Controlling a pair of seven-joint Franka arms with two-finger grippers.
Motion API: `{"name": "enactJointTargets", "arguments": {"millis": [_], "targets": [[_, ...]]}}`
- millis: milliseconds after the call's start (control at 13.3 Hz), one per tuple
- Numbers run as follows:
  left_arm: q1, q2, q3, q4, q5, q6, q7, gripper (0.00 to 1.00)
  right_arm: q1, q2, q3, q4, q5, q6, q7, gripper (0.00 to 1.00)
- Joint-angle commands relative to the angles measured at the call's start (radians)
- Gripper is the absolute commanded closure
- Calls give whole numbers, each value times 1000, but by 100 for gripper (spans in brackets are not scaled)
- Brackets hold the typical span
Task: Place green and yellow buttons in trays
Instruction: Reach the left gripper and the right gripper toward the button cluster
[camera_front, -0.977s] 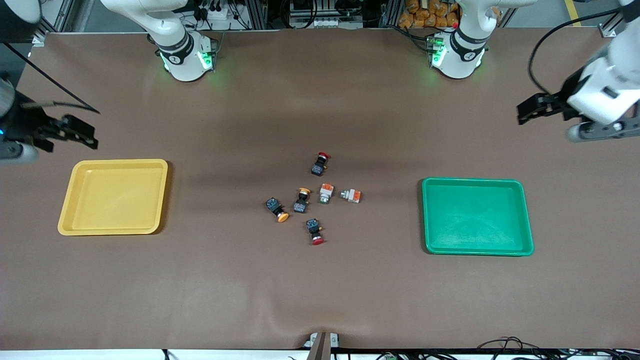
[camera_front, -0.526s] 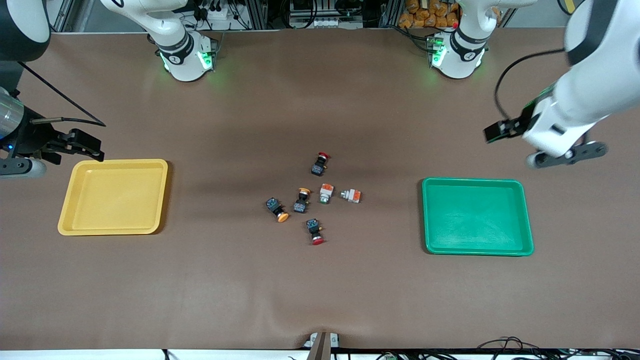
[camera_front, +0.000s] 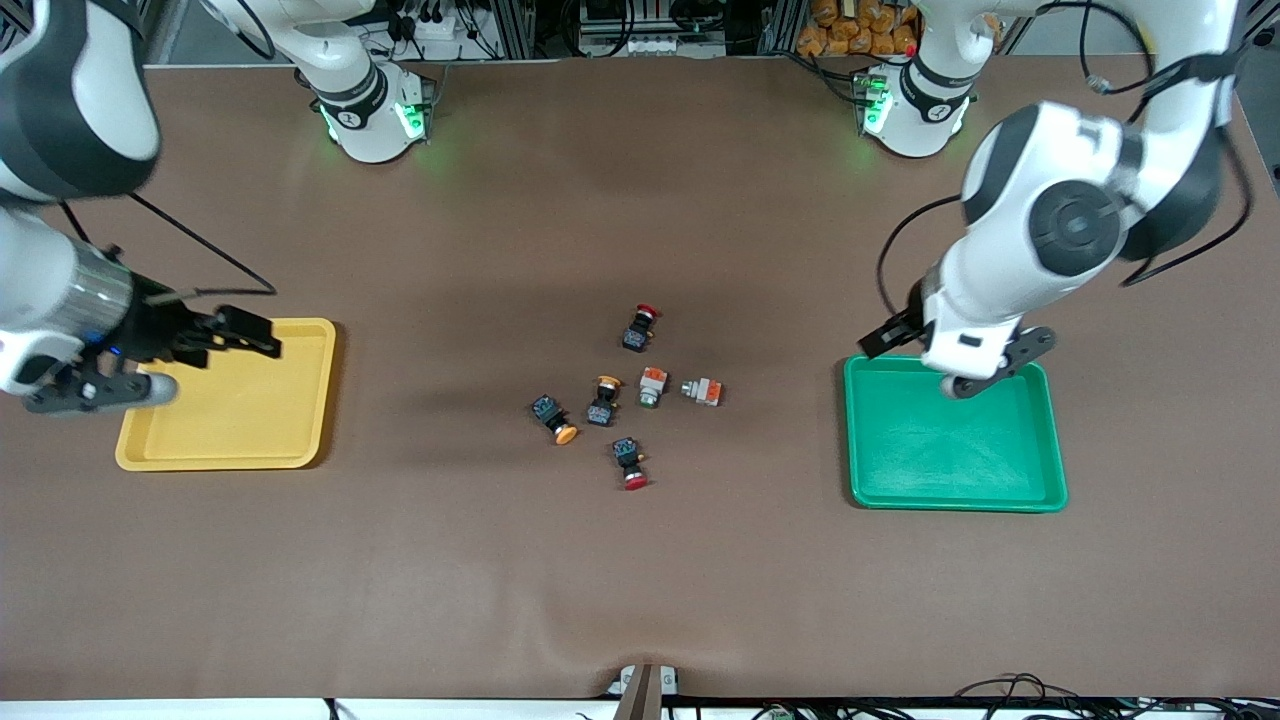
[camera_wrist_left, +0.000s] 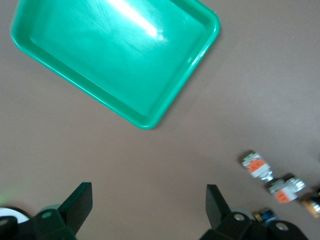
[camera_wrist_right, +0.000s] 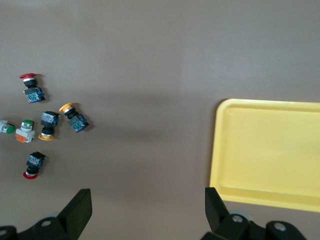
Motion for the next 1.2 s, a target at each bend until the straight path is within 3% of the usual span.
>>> {"name": "enactJointTargets", "arguments": {"millis": [0,677,902,1128], "targets": [[-47,52,-3,8,-9,67,-176,0,56,52,-5,13,19,33,1,0],[-116,179,-3,27,1,236,-481,0,324,215,-5,13,21,156,1,0],[-138,220,-2,37,4,257,-569,0,395,308,-5,13,15,296,-24,0],[-150,249,-2,40,2,274,-610,0,400,359,-7,12,10,358,-275,0]]}}
